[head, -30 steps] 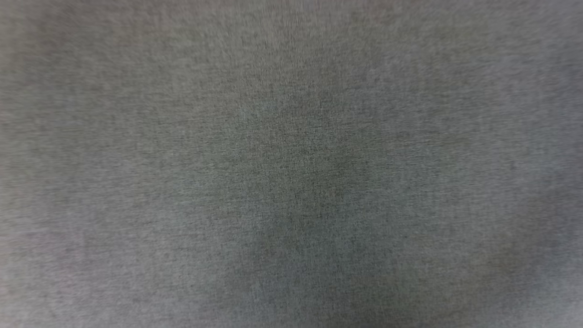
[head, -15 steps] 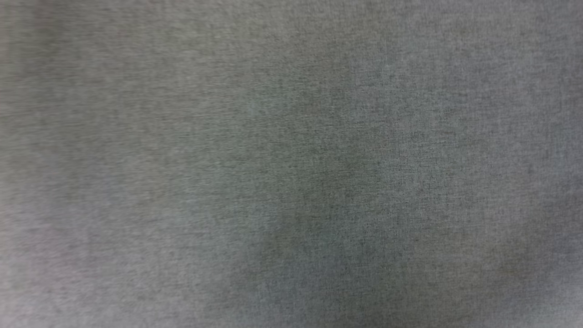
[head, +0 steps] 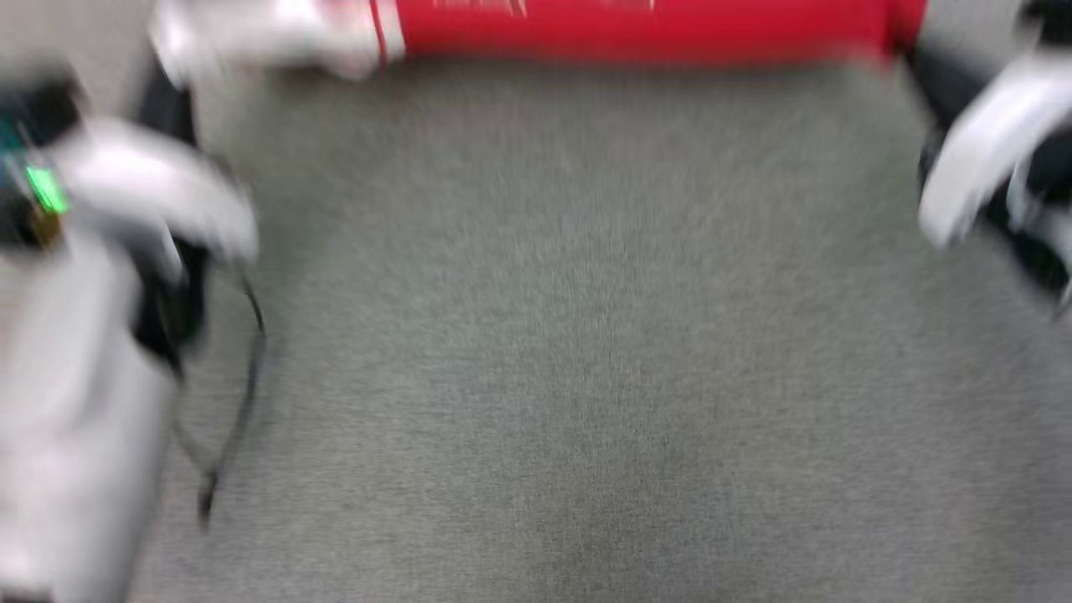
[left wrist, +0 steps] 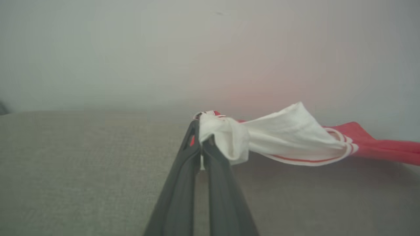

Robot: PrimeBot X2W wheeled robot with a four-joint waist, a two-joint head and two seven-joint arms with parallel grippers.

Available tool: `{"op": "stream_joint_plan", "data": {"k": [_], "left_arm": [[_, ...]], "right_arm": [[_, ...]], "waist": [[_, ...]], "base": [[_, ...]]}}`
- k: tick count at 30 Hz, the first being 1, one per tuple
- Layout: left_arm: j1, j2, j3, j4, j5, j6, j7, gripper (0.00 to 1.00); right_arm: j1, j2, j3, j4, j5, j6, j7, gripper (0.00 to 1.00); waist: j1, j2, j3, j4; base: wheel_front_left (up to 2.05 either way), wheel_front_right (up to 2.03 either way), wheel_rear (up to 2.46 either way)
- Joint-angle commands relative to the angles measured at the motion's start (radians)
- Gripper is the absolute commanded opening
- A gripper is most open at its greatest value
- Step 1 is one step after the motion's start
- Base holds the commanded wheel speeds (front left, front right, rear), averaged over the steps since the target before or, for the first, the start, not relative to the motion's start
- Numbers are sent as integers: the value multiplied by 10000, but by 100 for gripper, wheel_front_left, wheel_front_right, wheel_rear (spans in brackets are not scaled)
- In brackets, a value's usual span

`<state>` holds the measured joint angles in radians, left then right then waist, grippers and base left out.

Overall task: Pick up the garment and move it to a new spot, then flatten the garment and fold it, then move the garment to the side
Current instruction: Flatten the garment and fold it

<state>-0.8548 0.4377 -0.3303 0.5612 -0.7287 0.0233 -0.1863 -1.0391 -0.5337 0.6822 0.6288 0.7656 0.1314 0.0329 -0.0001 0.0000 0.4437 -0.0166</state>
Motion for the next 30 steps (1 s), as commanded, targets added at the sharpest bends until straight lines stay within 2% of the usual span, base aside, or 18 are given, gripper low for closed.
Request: {"op": "stream_joint_plan", "data": {"k": [1,7,9,15,17,21,23,26,30], "left_arm": [[1226,116,-50,-495,-120,264,99,0],[5109,632,-313,-2592,-143,1527,729,0],[6228,759,-402,-3381,-237,1909,1023,0],[9098,967,-259,-5405,-845,3050,1676,0],[9421,1065,-233,-5732,-876,3201,1748,0],[10375,1275,-154,-6752,-1143,3590,2119,0],[10495,1318,-132,-7157,-1199,3649,2234,0],[10125,1433,-261,-7388,-1161,3501,2464,0],[9105,1281,-435,-6914,-1126,3101,2688,0]], "right_arm": [[980,-172,-85,-90,103,-14,-48,0],[4083,-193,-578,-474,205,-19,67,0],[5101,-231,-989,-573,178,-19,23,0],[7952,176,-2205,-1420,-127,-19,429,0],[8388,198,-2491,-1565,-311,-19,538,0],[9831,798,-3762,-2494,-909,-17,1193,0],[10284,1133,-4428,-3096,-1291,-17,1622,0],[10673,1612,-5179,-3928,-1981,-16,2329,0],[10405,2217,-5790,-4564,-2680,-14,3196,0]], "waist": [[1,0,-1861,250],[1,0,-3426,248],[1,0,-3825,304],[1,0,-4669,283],[1,0,-4730,295],[1,0,-4836,291],[1,0,-4822,258],[1,0,-4714,216],[1,0,-4466,166]], "base": [[0,0,0],[0,0,0],[0,0,0],[0,0,0],[0,0,0],[0,0,0],[0,0,0],[0,0,0],[0,0,0]]}}
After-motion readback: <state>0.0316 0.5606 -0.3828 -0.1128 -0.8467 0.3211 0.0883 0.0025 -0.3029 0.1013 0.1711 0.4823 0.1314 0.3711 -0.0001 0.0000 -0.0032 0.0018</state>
